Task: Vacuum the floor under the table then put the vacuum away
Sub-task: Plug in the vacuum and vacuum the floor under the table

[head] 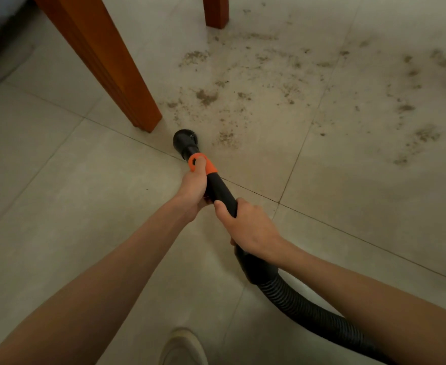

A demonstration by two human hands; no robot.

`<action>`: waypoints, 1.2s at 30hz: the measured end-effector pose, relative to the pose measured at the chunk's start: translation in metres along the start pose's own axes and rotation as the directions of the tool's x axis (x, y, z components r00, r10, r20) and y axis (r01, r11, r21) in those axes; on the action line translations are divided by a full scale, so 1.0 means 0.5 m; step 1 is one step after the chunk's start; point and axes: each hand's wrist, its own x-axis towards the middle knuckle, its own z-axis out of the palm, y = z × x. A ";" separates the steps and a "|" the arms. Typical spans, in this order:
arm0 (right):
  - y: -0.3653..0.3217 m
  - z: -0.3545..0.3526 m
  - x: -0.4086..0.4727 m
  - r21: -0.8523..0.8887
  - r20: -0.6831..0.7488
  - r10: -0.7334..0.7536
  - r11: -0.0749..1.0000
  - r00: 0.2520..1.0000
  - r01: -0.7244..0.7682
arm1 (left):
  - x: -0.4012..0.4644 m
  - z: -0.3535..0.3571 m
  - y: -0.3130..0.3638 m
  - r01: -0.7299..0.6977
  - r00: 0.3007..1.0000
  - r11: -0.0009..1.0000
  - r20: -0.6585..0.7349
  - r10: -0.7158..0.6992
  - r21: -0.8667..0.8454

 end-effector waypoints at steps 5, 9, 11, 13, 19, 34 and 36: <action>0.038 0.007 -0.045 0.064 -0.024 0.051 0.997 0.998 -0.049 | -0.019 0.037 -0.029 -0.002 0.999 0.999 0.048 0.000 0.050; 0.070 0.003 -0.073 0.066 -0.039 0.062 0.996 0.997 -0.059 | -0.037 0.063 -0.051 -0.004 0.998 0.996 0.064 -0.002 0.090; 0.080 -0.002 -0.082 0.043 -0.047 0.056 0.998 0.997 -0.054 | -0.044 0.070 -0.059 0.001 0.997 0.996 0.074 -0.007 0.085; 0.086 -0.008 -0.085 0.034 -0.062 0.051 0.998 0.997 -0.049 | -0.051 0.076 -0.059 0.001 0.995 0.997 0.097 -0.009 0.079; 0.091 -0.021 -0.084 0.061 -0.114 0.067 0.996 0.991 -0.060 | -0.059 0.097 -0.045 0.000 0.991 0.998 0.136 -0.009 0.064; 0.115 -0.046 -0.085 0.064 -0.150 0.101 0.994 0.983 -0.092 | -0.066 0.134 -0.042 -0.010 0.985 0.996 0.172 -0.006 0.094; 0.114 -0.050 -0.082 0.082 -0.144 0.106 0.992 0.984 -0.095 | -0.063 0.135 -0.040 -0.016 0.985 0.994 0.174 -0.003 0.104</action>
